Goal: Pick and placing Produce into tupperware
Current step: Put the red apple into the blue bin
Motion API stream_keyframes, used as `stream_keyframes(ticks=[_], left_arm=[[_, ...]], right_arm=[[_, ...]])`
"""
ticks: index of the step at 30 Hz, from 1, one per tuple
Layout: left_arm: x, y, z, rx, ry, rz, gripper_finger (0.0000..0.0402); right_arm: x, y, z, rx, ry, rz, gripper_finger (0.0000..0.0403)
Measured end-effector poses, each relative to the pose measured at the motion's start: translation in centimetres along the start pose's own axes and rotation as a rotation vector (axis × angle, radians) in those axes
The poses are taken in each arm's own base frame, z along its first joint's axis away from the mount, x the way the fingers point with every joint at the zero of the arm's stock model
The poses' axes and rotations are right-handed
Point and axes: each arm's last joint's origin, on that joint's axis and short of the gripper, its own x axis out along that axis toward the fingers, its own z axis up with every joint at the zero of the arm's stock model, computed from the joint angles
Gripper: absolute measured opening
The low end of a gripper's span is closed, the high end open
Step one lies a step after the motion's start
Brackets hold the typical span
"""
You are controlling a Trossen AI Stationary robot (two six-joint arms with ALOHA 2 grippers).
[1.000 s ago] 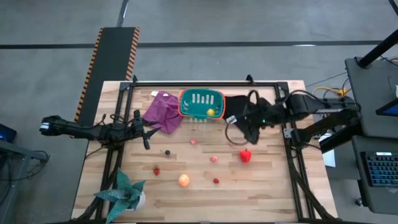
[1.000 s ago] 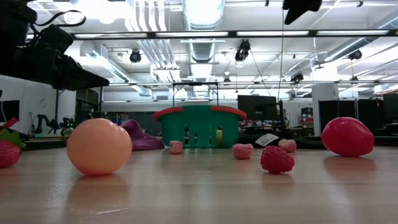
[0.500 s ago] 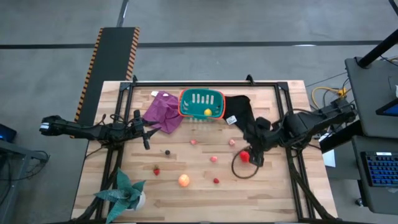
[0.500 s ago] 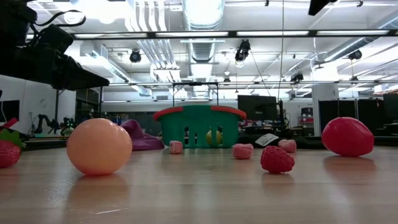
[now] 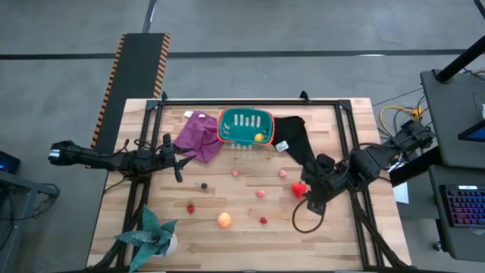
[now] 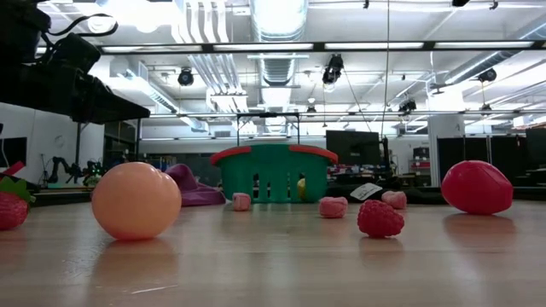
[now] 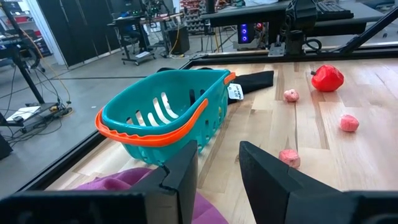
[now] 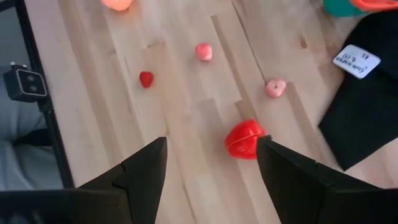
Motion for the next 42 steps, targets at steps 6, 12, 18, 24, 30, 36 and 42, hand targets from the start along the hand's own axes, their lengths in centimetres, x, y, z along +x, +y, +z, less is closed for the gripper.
stream_keyframes(ticks=[6, 12, 18, 24, 30, 36, 42], left_arm=[[0.0, 0.0, 0.0, 0.000, 0.000, 0.000, 0.0105], [0.0, 0.0, 0.0, 0.000, -0.001, 0.000, 0.0105], [0.0, 0.0, 0.0, 0.000, -0.001, 0.000, 0.0105], [0.0, 0.0, 0.0, 0.000, 0.000, 0.000, 0.0105], [0.0, 0.0, 0.0, 0.000, 0.001, 0.000, 0.0105], [0.0, 0.0, 0.0, 0.000, 0.000, 0.000, 0.0105], [0.0, 0.0, 0.0, 0.000, 0.001, 0.000, 0.0105]], right_arm=[[0.1, 0.6, -0.9, 0.026, 0.016, 0.005, 0.0238], [0.8, 0.9, -2.2, 0.045, 0.022, -0.032, 0.0238], [1.7, 1.1, -3.6, 0.082, -0.005, -0.105, 0.0238], [2.5, 1.2, -5.2, 0.161, -0.010, -0.148, 0.0238], [3.6, 1.2, -6.7, 0.229, -0.019, -0.190, 0.0238], [5.0, 0.7, -8.0, 0.299, -0.051, -0.252, 0.0238], [7.1, -0.2, -9.3, 0.386, -0.055, -0.296, 0.0238]])
